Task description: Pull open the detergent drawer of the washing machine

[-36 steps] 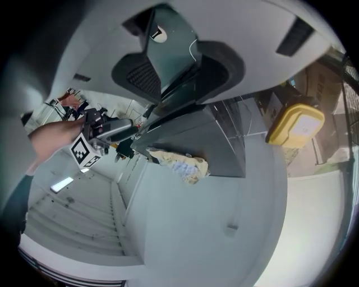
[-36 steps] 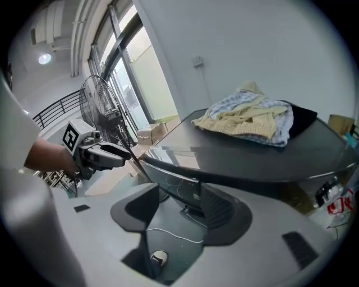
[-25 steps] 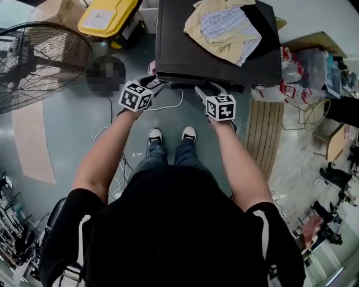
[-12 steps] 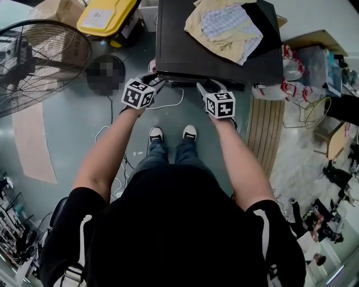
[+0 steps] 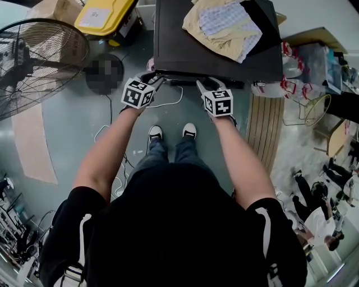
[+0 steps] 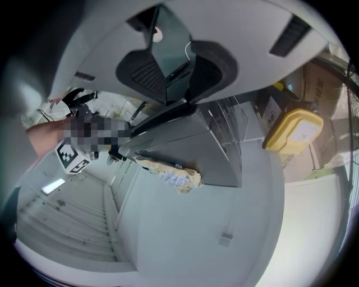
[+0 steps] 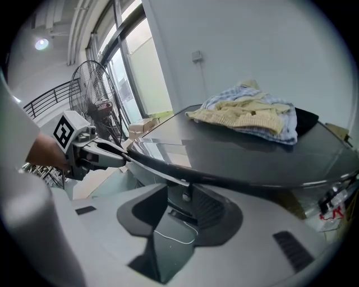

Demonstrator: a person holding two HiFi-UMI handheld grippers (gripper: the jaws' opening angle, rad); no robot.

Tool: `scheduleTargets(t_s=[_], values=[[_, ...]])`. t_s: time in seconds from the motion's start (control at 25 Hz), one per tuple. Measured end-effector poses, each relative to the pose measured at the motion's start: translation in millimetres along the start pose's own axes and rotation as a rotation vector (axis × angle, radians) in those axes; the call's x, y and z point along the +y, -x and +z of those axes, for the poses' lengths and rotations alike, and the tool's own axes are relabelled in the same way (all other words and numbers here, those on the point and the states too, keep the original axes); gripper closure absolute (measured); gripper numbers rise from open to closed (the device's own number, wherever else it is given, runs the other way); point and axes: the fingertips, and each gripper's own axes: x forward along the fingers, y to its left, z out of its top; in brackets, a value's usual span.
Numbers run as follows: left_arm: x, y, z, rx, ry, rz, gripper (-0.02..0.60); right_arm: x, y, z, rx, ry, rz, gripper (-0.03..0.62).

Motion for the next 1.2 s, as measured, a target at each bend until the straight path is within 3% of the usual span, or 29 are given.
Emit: scheduleTargets(t_s=[0.56,1.2], values=[[-3,4,-5,0.002,0.023,-0.017,0.459,3,4,-5,0.025,-0.003,0.019,0.477],[-34,23,-35,0.023,0.056,-0.066,0.459,21,30,-40,0.044,-0.016,0.036,0.482]])
